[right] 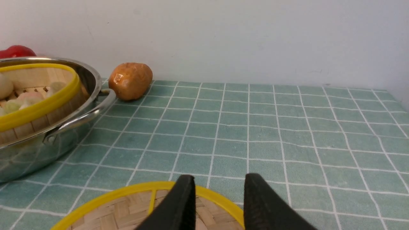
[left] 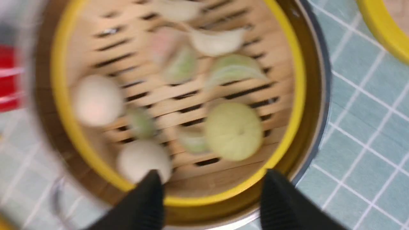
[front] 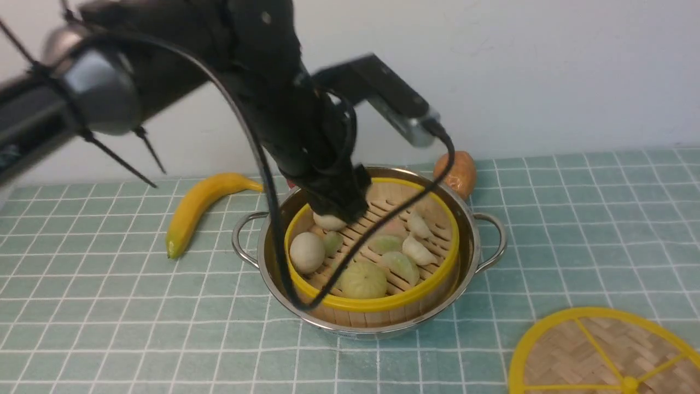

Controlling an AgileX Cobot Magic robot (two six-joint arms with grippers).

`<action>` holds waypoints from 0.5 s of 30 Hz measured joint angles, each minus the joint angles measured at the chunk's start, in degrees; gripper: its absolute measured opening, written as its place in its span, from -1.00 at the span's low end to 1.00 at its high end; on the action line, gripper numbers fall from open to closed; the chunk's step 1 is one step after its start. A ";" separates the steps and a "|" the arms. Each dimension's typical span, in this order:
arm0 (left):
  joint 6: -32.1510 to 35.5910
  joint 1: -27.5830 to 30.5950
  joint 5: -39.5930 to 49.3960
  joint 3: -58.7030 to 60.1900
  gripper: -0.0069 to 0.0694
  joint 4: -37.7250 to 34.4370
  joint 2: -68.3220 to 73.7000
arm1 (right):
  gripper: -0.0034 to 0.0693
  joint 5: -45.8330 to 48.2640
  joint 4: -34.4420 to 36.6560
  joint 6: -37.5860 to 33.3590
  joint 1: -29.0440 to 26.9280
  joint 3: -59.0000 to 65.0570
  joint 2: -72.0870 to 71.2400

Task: Place the steamer in the pot on the blue tablecloth, and put the lid on the steamer.
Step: 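Place the bamboo steamer basket with dumplings into the steel pot with the left gripper, then move the gripper down to the bamboo steamer lid and grasp its center knob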

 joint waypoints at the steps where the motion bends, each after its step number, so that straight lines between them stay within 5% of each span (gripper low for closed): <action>1: -1.73 0.94 0.05 -0.45 -0.25 0.49 -3.18 | -0.25 0.00 0.00 0.00 0.00 0.00 0.00; 3: -4.04 2.12 0.15 -0.74 -0.61 0.59 -6.60 | -0.25 0.00 0.00 0.00 0.00 0.00 0.00; 6: -9.05 3.42 0.23 -1.00 -0.85 -0.67 -12.58 | -0.25 0.00 0.00 0.00 0.00 0.00 0.00; 15: -13.12 3.48 0.59 -1.01 -0.87 -2.19 -24.79 | -0.25 0.00 0.00 0.00 0.00 0.00 0.00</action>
